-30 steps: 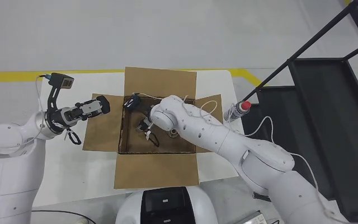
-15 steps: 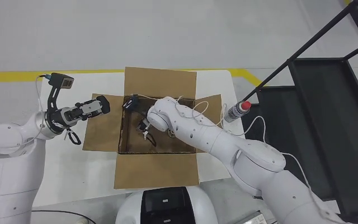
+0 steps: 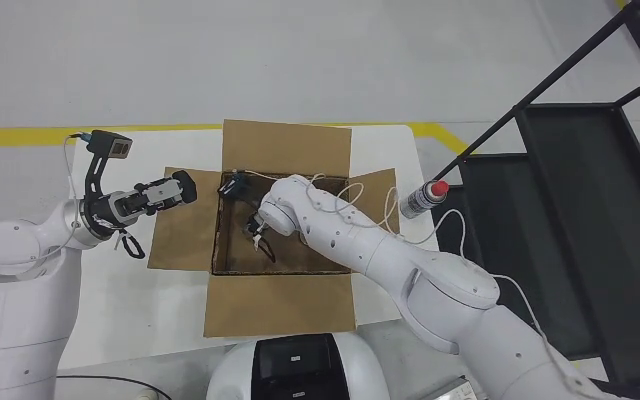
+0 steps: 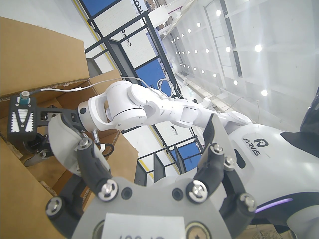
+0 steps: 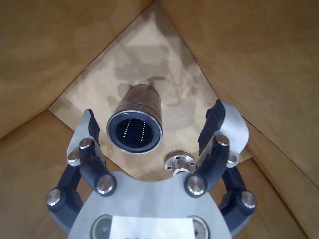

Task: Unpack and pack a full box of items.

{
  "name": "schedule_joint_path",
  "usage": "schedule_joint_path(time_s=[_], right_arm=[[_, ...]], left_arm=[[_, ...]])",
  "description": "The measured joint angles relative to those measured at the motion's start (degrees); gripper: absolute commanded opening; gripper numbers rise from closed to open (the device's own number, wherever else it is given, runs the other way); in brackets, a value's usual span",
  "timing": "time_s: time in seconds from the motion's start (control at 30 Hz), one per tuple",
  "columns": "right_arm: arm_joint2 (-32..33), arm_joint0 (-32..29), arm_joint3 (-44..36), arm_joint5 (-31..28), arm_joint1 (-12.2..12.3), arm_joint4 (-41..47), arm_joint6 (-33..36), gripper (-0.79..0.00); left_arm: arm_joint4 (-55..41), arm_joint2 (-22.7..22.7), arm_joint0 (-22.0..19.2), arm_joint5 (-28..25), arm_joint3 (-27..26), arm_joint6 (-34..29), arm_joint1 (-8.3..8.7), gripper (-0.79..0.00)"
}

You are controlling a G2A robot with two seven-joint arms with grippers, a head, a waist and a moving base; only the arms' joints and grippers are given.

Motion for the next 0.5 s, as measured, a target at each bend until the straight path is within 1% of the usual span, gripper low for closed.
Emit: schedule_joint_path(time_s=[0.07,0.1,0.13,0.2,0.23,0.27,0.5], right_arm=[[0.2,0.0,0.7,-0.1,-0.4,-0.1,-0.2,0.0],[0.3,0.0,0.9,-0.3,-0.5,-0.2,-0.3,-0.018],[0.5,-0.1,1.2,-0.5,-0.6,-0.3,-0.5,-0.265],[0.7,-0.2,1.7,-0.8,-0.9,-0.5,-0.9,-0.56],[0.9,-0.2,2.1,-1.0,-1.0,-0.6,-1.1,-0.727],[1.0,-0.2,2.4,-1.1,-1.1,-0.6,-1.2,-0.785],[2.1,-0.4,3.3,-1.2,-1.5,-1.4,-1.7,-0.785]], left_arm=[[0.0,0.0,0.0,0.0,0.0,0.0,0.0,0.0],[0.0,0.0,0.0,0.0,0.0,0.0,0.0,0.0],[0.0,0.0,0.0,0.0,0.0,0.0,0.0,0.0],[0.0,0.0,0.0,0.0,0.0,0.0,0.0,0.0],[0.0,0.0,0.0,0.0,0.0,0.0,0.0,0.0],[0.0,0.0,0.0,0.0,0.0,0.0,0.0,0.0],[0.0,0.0,0.0,0.0,0.0,0.0,0.0,0.0]])
